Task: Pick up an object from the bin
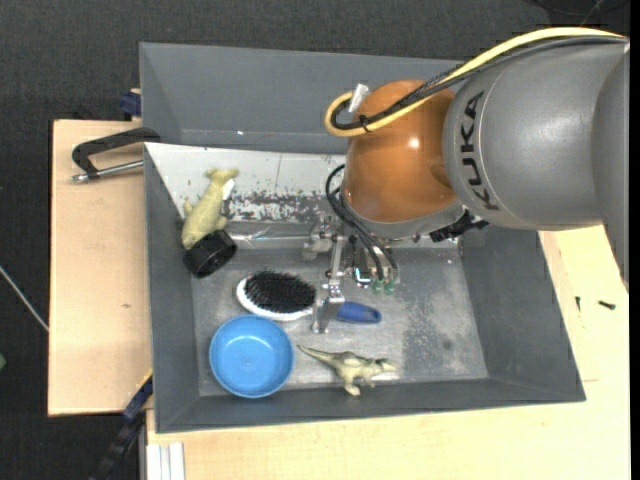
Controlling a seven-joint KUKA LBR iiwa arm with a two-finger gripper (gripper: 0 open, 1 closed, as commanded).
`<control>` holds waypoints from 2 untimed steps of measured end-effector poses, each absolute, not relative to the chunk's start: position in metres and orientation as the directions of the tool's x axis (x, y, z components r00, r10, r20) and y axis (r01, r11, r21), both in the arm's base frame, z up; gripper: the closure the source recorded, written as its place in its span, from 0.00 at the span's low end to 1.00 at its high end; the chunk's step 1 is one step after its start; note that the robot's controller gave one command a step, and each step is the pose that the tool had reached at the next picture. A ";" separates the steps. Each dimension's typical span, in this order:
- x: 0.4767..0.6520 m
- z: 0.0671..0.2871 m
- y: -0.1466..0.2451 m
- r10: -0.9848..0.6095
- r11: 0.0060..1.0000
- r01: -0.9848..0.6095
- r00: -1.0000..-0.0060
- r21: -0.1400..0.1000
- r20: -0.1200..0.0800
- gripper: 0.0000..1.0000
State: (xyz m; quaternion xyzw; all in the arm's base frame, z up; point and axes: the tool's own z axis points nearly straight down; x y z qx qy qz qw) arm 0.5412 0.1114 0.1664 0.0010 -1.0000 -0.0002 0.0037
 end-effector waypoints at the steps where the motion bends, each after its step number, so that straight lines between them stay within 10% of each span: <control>1: 0.545 0.084 0.138 -0.187 0.982 -0.187 -0.982 0.001 0.003 0.00; 2: 0.547 0.087 0.138 -0.184 0.983 -0.184 -0.983 0.001 -0.003 1.00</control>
Offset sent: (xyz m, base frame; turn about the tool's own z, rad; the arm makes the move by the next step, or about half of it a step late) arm 0.0042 0.0259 -0.0804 -0.1848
